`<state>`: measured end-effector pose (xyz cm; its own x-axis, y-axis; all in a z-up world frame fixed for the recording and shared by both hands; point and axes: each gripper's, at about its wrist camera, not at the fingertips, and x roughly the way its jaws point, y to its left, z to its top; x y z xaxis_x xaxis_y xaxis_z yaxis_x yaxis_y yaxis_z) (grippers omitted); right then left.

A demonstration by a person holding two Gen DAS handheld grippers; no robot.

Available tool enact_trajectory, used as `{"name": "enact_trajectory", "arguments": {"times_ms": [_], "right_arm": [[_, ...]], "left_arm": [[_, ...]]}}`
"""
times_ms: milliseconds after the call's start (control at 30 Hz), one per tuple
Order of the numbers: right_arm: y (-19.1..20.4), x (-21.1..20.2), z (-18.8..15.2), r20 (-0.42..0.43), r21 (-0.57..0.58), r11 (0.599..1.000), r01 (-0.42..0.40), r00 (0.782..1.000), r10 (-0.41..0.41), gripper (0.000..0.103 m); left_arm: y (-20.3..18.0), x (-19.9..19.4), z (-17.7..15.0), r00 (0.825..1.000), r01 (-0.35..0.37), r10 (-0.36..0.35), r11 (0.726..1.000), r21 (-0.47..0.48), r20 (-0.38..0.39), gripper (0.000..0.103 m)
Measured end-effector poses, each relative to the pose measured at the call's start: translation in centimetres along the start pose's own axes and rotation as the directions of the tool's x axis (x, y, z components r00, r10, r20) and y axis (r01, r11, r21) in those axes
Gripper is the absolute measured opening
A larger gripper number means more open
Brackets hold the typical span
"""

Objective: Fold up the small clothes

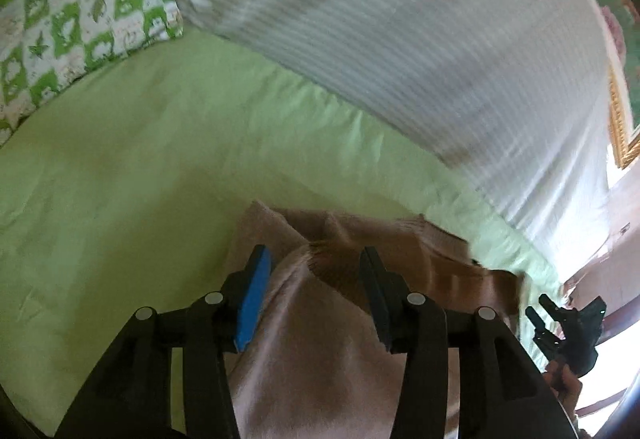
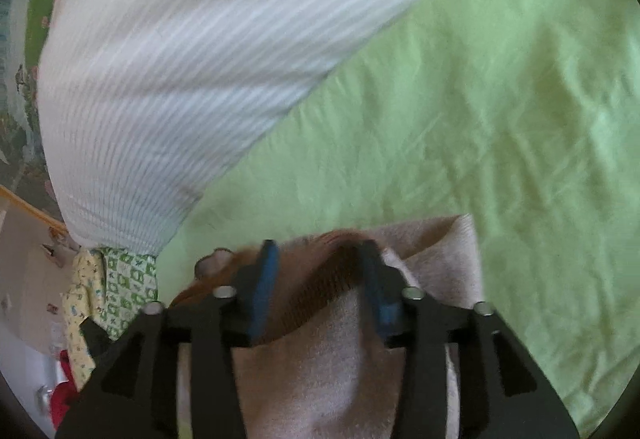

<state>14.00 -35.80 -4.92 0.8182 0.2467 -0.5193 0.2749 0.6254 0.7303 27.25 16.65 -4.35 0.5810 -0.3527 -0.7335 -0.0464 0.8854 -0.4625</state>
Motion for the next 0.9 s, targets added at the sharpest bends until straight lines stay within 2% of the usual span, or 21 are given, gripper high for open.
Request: {"name": "enact_trajectory", "arguments": {"times_ms": [133,233,333,500,567,633,667,733,833,900], "right_arm": [[1.0,-1.7,-0.8,0.002,-0.030,0.999,-0.025,1.000,0.025,0.048],[2.8,-2.1,-2.6,-0.037,-0.107,0.993,-0.056,0.998,0.052,0.048],[5.2,-1.3,-4.9,-0.117,-0.194,0.975,-0.112,0.989,0.090,0.048],[8.6,1.5,-8.7,-0.275,-0.362,0.914,-0.185,0.958,0.085,0.048],[8.8,2.5,-9.5,-0.320,-0.391,0.897,-0.206,0.944,0.077,0.048],[8.6,3.9,-9.8,-0.365,-0.407,0.890,-0.207,0.930,0.049,0.048],[8.5,4.8,-9.8,-0.382,-0.422,0.886,-0.193,0.924,0.020,0.048],[8.3,6.5,-9.9,-0.398,-0.458,0.874,-0.162,0.916,-0.039,0.048],[7.3,8.9,-8.9,-0.366,-0.467,0.880,-0.083,0.924,-0.107,0.044],[6.2,9.7,-7.3,-0.325,-0.424,0.904,-0.053,0.941,-0.097,0.037]], "left_arm": [[-1.5,-1.4,-1.6,0.998,0.046,-0.045,0.998,0.050,-0.038,0.048],[-4.0,-1.4,-4.0,0.988,0.120,-0.105,0.984,0.132,-0.113,0.049],[-7.7,-0.4,-7.0,0.961,0.218,-0.167,0.948,0.231,-0.219,0.049],[-11.8,1.4,-10.0,0.926,0.307,-0.192,0.883,0.355,-0.324,0.049],[-12.4,2.5,-10.5,0.920,0.311,-0.175,0.870,0.382,-0.350,0.050],[-12.4,4.1,-10.7,0.925,0.272,-0.117,0.869,0.414,-0.362,0.049],[-12.3,5.1,-10.6,0.928,0.243,-0.080,0.870,0.429,-0.364,0.047],[-12.0,6.3,-10.2,0.929,0.223,-0.055,0.873,0.434,-0.367,0.041],[-11.1,7.5,-8.8,0.931,0.202,-0.044,0.888,0.412,-0.362,0.029],[-10.5,7.5,-7.3,0.939,0.203,-0.067,0.901,0.383,-0.338,0.029]]}}
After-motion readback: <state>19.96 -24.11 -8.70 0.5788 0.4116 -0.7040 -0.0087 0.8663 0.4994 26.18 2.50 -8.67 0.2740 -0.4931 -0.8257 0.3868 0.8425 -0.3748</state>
